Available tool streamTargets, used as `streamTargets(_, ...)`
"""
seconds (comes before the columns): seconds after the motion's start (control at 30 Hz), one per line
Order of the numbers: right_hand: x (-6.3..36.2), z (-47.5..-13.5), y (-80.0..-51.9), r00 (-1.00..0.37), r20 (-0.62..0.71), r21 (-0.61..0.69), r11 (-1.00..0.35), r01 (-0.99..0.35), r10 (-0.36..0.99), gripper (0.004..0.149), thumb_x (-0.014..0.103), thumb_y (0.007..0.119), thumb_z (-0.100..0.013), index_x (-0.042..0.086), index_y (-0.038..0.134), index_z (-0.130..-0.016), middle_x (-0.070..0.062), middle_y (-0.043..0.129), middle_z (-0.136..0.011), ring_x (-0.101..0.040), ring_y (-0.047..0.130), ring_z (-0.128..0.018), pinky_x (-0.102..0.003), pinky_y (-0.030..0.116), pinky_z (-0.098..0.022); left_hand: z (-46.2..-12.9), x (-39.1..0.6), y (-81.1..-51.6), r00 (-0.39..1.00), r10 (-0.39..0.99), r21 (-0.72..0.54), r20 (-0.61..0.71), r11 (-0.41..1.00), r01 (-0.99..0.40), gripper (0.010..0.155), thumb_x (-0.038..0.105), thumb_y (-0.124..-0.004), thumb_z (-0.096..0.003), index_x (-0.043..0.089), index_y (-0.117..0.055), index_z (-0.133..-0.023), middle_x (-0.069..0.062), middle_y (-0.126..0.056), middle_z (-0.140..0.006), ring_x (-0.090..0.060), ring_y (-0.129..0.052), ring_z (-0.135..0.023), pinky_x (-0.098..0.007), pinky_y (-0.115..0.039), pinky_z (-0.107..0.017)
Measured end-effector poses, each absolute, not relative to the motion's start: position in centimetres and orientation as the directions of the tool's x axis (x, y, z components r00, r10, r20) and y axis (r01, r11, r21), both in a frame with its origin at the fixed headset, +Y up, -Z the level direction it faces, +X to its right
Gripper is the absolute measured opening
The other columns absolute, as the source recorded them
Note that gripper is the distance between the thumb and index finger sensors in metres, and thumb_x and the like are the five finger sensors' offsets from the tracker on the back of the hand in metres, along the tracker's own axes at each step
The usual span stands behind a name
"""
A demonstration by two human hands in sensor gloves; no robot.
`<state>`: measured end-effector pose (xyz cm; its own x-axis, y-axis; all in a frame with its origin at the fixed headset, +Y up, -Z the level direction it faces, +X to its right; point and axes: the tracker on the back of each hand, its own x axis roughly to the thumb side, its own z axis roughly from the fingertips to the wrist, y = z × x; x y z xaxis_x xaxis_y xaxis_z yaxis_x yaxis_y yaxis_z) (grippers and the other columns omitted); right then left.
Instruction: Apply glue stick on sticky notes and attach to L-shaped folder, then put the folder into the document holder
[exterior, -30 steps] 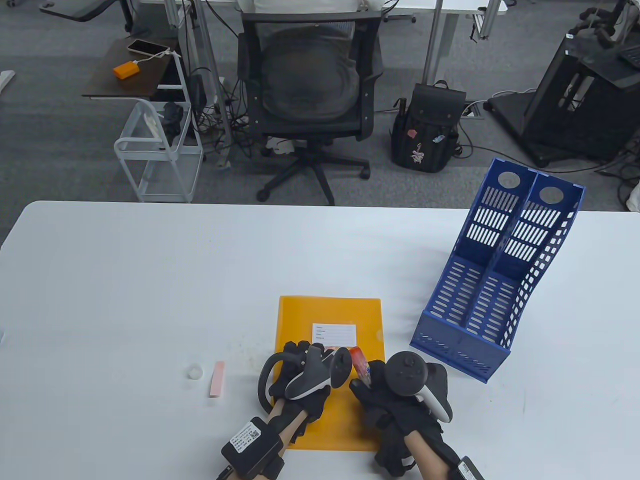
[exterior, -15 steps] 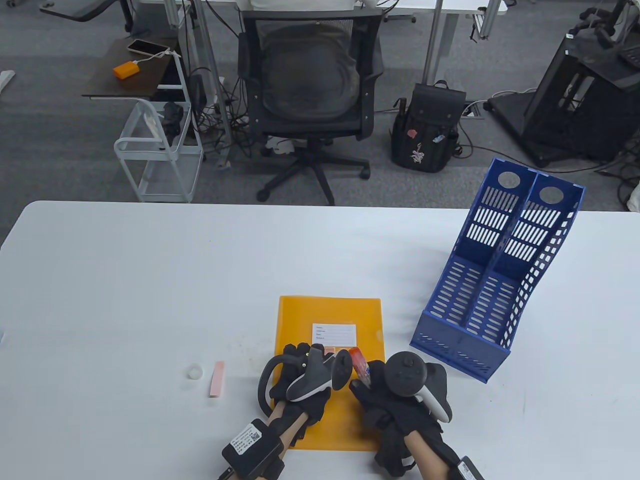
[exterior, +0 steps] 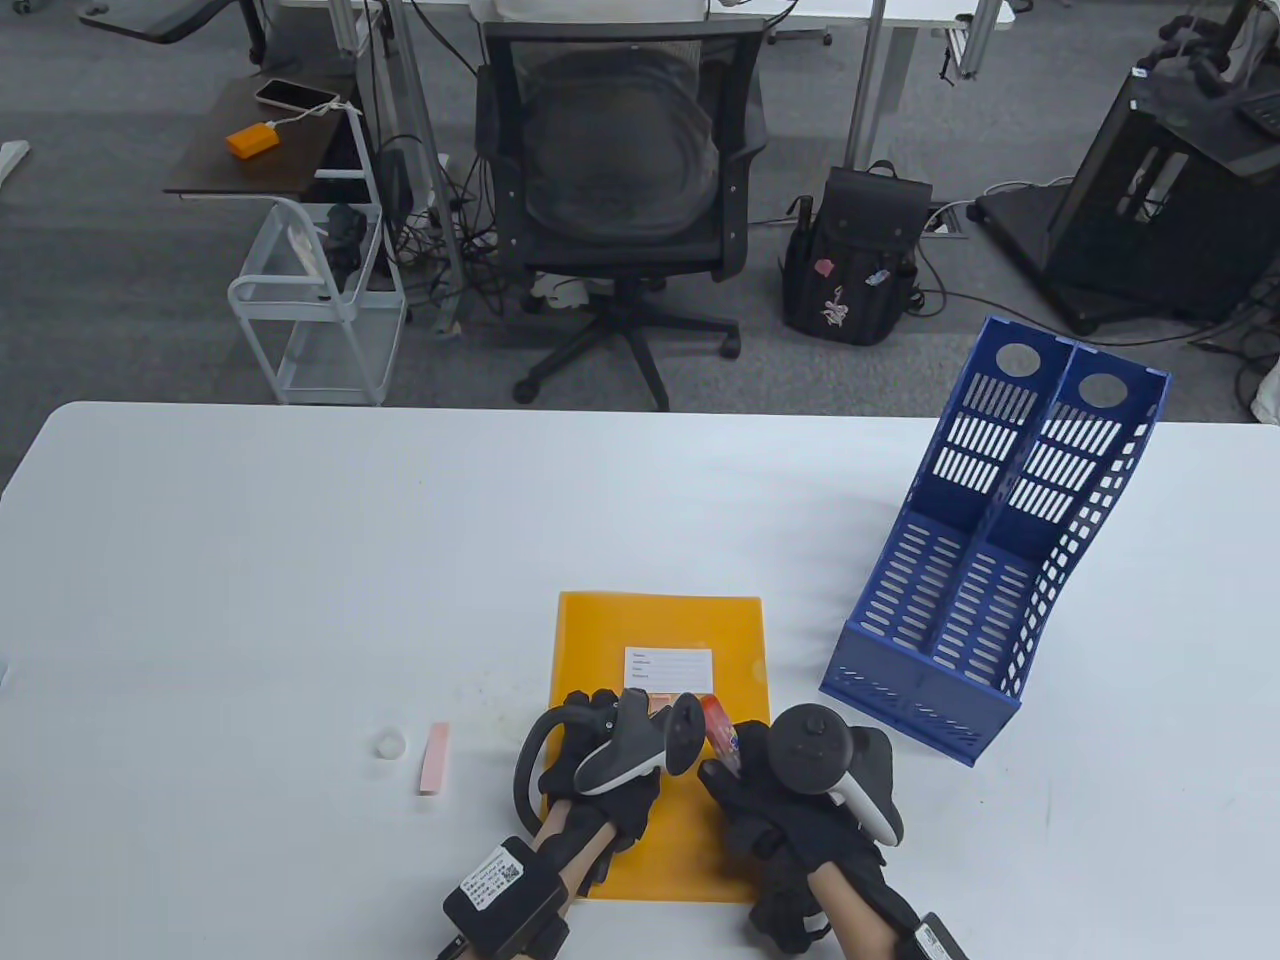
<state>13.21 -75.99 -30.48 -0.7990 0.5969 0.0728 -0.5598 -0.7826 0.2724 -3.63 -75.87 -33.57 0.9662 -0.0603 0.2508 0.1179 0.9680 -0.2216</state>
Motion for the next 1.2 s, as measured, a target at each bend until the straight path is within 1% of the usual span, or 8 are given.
streamTargets(0.1, 13.2, -30.5, -76.0, -0.797, 0.072, 0.273, -0.780, -0.562, 0.600, 0.059, 0.042, 0.070, -0.053, 0.000, 0.057, -0.093, -0.027, 0.076, -0.091, -0.046, 0.079, -0.076, -0.055, 0.079, -0.050, -33.7, -3.8, -75.8, 0.967, -0.041, -0.246, 0.253, 0.964, 0.105, 0.041, 0.024, -0.071, -0.0520, 0.035, -0.077, -0.091, -0.004, -0.071, -0.110, -0.034, -0.074, -0.101, -0.064, -0.053, -0.075)
streamTargets(0.17, 13.2, -30.5, -76.0, -0.797, 0.071, 0.273, -0.780, -0.563, 0.600, 0.059, 0.042, 0.070, -0.053, 0.000, 0.057, -0.093, -0.027, 0.076, -0.091, -0.046, 0.080, -0.076, -0.055, 0.079, -0.050, -33.8, -3.8, -75.9, 0.967, -0.022, -0.272, 0.255, 0.958, 0.093, 0.041, 0.028, -0.071, -0.0523, 0.033, -0.076, -0.092, -0.005, -0.069, -0.110, -0.035, -0.072, -0.102, -0.065, -0.052, -0.075)
streamTargets(0.33, 13.2, -30.5, -76.0, -0.796, 0.071, 0.273, -0.780, -0.564, 0.601, 0.059, 0.042, 0.070, -0.053, 0.000, 0.057, -0.093, -0.027, 0.076, -0.091, -0.046, 0.080, -0.076, -0.055, 0.079, -0.050, -34.0, -3.8, -75.9, 0.967, -0.006, -0.311, 0.255, 0.946, 0.088, 0.047, 0.045, -0.075, -0.0505, 0.032, -0.073, -0.095, -0.006, -0.064, -0.113, -0.037, -0.068, -0.103, -0.066, -0.049, -0.076)
streamTargets(0.47, 13.2, -30.5, -76.0, -0.796, 0.071, 0.273, -0.779, -0.564, 0.601, 0.059, 0.042, 0.070, -0.053, 0.001, 0.057, -0.093, -0.027, 0.076, -0.091, -0.046, 0.080, -0.076, -0.055, 0.079, -0.050, -34.1, -3.6, -76.0, 0.966, -0.047, -0.287, 0.256, 0.950, 0.122, 0.045, 0.045, -0.078, -0.0496, 0.034, -0.072, -0.093, -0.004, -0.065, -0.111, -0.035, -0.069, -0.103, -0.064, -0.051, -0.076)
streamTargets(0.93, 13.2, -30.5, -76.0, -0.796, 0.071, 0.273, -0.779, -0.564, 0.601, 0.059, 0.043, 0.070, -0.053, 0.001, 0.057, -0.093, -0.027, 0.076, -0.091, -0.045, 0.079, -0.076, -0.055, 0.079, -0.050, -34.5, -3.8, -76.0, 0.972, -0.026, -0.297, 0.233, 0.950, 0.096, 0.043, 0.040, -0.079, -0.0498, 0.035, -0.072, -0.092, -0.003, -0.066, -0.110, -0.033, -0.070, -0.101, -0.064, -0.052, -0.075)
streamTargets(1.03, 13.2, -30.5, -76.0, -0.796, 0.071, 0.273, -0.779, -0.564, 0.601, 0.059, 0.043, 0.070, -0.053, 0.001, 0.057, -0.093, -0.027, 0.076, -0.091, -0.045, 0.079, -0.076, -0.055, 0.079, -0.050, -34.9, -4.1, -75.9, 0.978, 0.014, -0.311, 0.209, 0.949, 0.053, 0.053, 0.040, -0.082, -0.0484, 0.029, -0.065, -0.098, -0.004, -0.067, -0.108, -0.032, -0.071, -0.100, -0.063, -0.052, -0.075)
streamTargets(1.13, 13.3, -30.5, -76.0, -0.793, 0.068, 0.274, -0.776, -0.568, 0.605, 0.059, 0.042, 0.070, -0.053, 0.001, 0.057, -0.093, -0.027, 0.076, -0.091, -0.045, 0.080, -0.076, -0.055, 0.079, -0.050, -35.2, -4.2, -76.0, 0.980, 0.028, -0.347, 0.195, 0.937, 0.042, 0.062, 0.041, -0.082, -0.0485, 0.024, -0.059, -0.103, -0.007, -0.061, -0.111, -0.032, -0.067, -0.102, -0.064, -0.051, -0.076)
streamTargets(1.2, 13.3, -30.5, -76.0, -0.793, 0.068, 0.274, -0.776, -0.569, 0.606, 0.059, 0.043, 0.070, -0.053, 0.001, 0.057, -0.093, -0.027, 0.076, -0.091, -0.045, 0.080, -0.076, -0.054, 0.079, -0.050, -35.5, -4.3, -76.0, 0.981, 0.048, -0.375, 0.189, 0.927, 0.027, 0.064, 0.040, -0.081, -0.0500, 0.022, -0.056, -0.105, -0.009, -0.057, -0.112, -0.032, -0.063, -0.103, -0.063, -0.049, -0.077)
